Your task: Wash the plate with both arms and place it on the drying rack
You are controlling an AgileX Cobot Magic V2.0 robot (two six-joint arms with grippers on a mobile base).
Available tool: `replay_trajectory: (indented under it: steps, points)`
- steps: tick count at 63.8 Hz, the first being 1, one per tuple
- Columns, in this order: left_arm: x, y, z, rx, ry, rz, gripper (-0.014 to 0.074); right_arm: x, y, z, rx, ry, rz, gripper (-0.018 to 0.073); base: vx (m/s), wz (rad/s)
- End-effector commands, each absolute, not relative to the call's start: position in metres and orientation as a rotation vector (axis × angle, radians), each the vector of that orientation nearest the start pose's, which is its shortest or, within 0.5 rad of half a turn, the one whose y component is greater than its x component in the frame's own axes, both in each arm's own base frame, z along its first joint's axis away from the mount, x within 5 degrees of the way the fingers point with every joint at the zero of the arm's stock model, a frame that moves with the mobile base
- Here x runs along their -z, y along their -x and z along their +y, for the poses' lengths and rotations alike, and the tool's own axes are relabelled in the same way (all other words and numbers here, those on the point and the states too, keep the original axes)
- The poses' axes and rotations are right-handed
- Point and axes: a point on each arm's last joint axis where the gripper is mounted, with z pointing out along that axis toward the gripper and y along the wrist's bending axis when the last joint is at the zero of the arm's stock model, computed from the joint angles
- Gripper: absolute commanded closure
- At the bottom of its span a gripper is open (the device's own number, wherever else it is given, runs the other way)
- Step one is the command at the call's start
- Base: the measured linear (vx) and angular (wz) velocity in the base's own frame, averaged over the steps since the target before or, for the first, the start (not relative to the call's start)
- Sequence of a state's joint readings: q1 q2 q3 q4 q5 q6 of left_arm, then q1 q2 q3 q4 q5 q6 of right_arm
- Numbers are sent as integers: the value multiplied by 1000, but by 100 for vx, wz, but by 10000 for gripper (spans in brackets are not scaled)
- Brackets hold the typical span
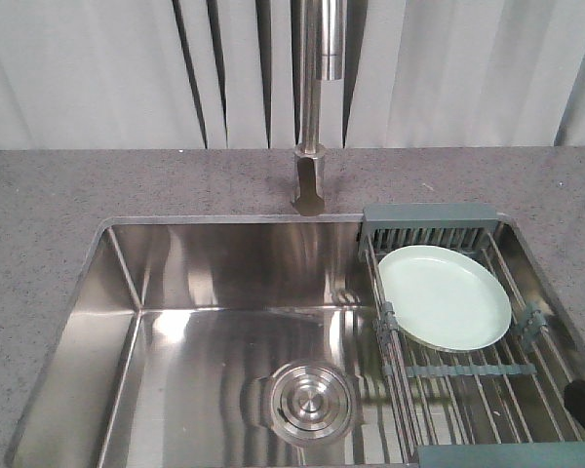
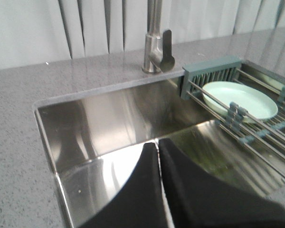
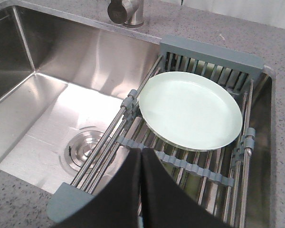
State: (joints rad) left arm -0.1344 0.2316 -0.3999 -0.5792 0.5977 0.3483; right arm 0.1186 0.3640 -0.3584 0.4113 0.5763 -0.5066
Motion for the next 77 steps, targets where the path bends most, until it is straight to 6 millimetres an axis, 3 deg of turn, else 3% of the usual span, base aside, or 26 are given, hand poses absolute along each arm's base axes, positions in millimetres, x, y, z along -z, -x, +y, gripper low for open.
replay_trajectory:
  steps: [1,45,77]
  points:
    - [-301,-53,-34,496,-160,1758,603,-276,-78,28,-190,377,1908,568,0,0]
    - [-299,-54,-33,489,-161,1762,603,-276,-78,28,-190,377,1908,568,0,0]
    - [-220,-75,-13,268,34,1779,603,-276,-78,28,-190,377,1908,568,0,0]
